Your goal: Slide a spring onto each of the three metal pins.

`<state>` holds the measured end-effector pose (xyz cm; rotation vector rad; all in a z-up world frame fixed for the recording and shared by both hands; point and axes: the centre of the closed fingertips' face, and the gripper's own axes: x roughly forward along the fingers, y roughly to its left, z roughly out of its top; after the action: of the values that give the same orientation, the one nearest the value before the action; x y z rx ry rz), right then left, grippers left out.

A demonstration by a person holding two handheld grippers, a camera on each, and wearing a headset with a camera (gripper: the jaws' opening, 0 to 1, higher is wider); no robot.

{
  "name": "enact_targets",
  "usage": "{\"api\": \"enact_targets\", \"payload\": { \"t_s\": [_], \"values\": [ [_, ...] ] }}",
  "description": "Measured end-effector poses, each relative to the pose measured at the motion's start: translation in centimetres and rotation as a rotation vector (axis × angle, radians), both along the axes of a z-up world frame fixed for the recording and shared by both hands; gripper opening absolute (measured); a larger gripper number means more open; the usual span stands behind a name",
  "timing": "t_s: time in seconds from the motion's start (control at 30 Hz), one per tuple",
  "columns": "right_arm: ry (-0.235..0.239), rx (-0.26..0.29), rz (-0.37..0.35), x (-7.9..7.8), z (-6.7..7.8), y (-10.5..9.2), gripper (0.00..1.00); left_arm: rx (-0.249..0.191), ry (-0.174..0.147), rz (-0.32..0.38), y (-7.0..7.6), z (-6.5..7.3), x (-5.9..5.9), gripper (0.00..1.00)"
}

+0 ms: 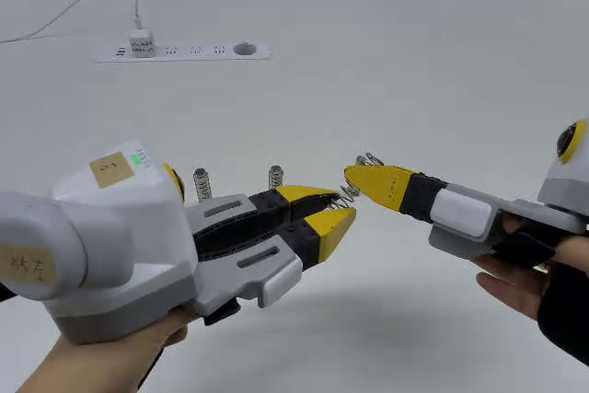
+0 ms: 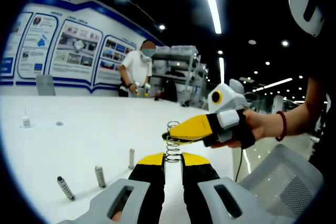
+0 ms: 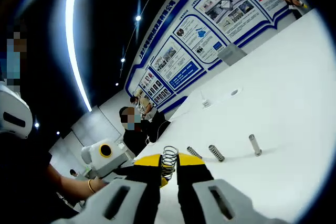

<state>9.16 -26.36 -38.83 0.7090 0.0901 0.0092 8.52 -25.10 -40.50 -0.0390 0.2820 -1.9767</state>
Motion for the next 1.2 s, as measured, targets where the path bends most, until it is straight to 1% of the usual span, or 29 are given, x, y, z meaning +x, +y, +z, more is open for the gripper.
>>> {"api": "enact_targets", "payload": {
  "t_s": [0.1, 0.2, 0.27, 0.4, 0.47, 0.5, 0.53, 0.57, 0.63, 0.67, 0.7, 0.77, 0.8, 0.83, 0.87, 0.93, 1.13, 1.2],
  "values": [
    [0.002, -0.030, -0.008, 0.1, 0.1, -0.2, 0.11, 0.012, -0.007, 0.004, -0.1, -0.2, 0.2, 0.12],
    [0.012, -0.071, -0.026, 0.1, 0.2, -0.7, 0.11, 0.024, -0.035, 0.015, 0.0, -0.4, 0.7, 0.15],
    [0.027, -0.113, -0.042, 0.1, 0.2, -1.2, 0.11, 0.033, -0.050, 0.024, 0.1, -0.5, 1.1, 0.16],
    [0.039, -0.180, -0.065, 0.0, 0.3, -2.2, 0.11, 0.057, -0.095, 0.052, 0.4, -1.0, 2.0, 0.21],
    [0.050, -0.215, -0.078, 0.1, 0.4, -2.8, 0.11, 0.073, -0.115, 0.069, 0.6, -1.4, 2.5, 0.22],
    [0.055, -0.232, -0.083, 0.1, 0.4, -3.0, 0.11, 0.081, -0.119, 0.075, 0.7, -1.5, 2.6, 0.23],
    [0.065, -0.245, -0.087, 0.1, 0.3, -3.3, 0.11, 0.103, -0.131, 0.088, 0.8, -1.9, 3.0, 0.24],
    [0.068, -0.258, -0.089, 0.1, 0.4, -3.5, 0.11, 0.112, -0.141, 0.097, 0.9, -2.1, 3.2, 0.25],
    [0.069, -0.275, -0.092, 0.2, 0.4, -4.0, 0.11, 0.125, -0.177, 0.118, 1.2, -2.6, 3.8, 0.26],
    [0.073, -0.285, -0.093, 0.3, 0.4, -4.2, 0.11, 0.129, -0.181, 0.121, 1.3, -2.7, 3.8, 0.26],
    [0.079, -0.306, -0.096, 0.3, 0.4, -4.4, 0.11, 0.141, -0.191, 0.130, 1.4, -2.9, 4.1, 0.27],
    [0.089, -0.328, -0.096, 0.5, 0.4, -4.8, 0.11, 0.148, -0.196, 0.143, 1.6, -3.1, 4.4, 0.29],
    [0.094, -0.349, -0.100, 0.6, 0.4, -5.1, 0.11, 0.158, -0.205, 0.155, 1.7, -3.3, 4.7, 0.31],
    [0.097, -0.359, -0.102, 0.7, 0.4, -5.3, 0.11, 0.167, -0.213, 0.167, 1.8, -3.5, 5.0, 0.32],
    [0.107, -0.373, -0.103, 0.7, 0.3, -5.5, 0.11, 0.173, -0.229, 0.182, 1.9, -3.7, 5.4, 0.34],
    [0.117, -0.394, -0.106, 0.9, 0.2, -5.9, 0.12, 0.176, -0.244, 0.196, 2.1, -3.8, 5.8, 0.37],
    [0.153, -0.436, -0.105, 1.3, -0.6, -7.0, 0.12, 0.186, -0.239, 0.240, 2.6, -4.2, 7.0, 0.42],
    [0.159, -0.445, -0.109, 1.4, -0.8, -7.3, 0.12, 0.190, -0.249, 0.256, 2.7, -4.3, 7.4, 0.43]
  ]
}}
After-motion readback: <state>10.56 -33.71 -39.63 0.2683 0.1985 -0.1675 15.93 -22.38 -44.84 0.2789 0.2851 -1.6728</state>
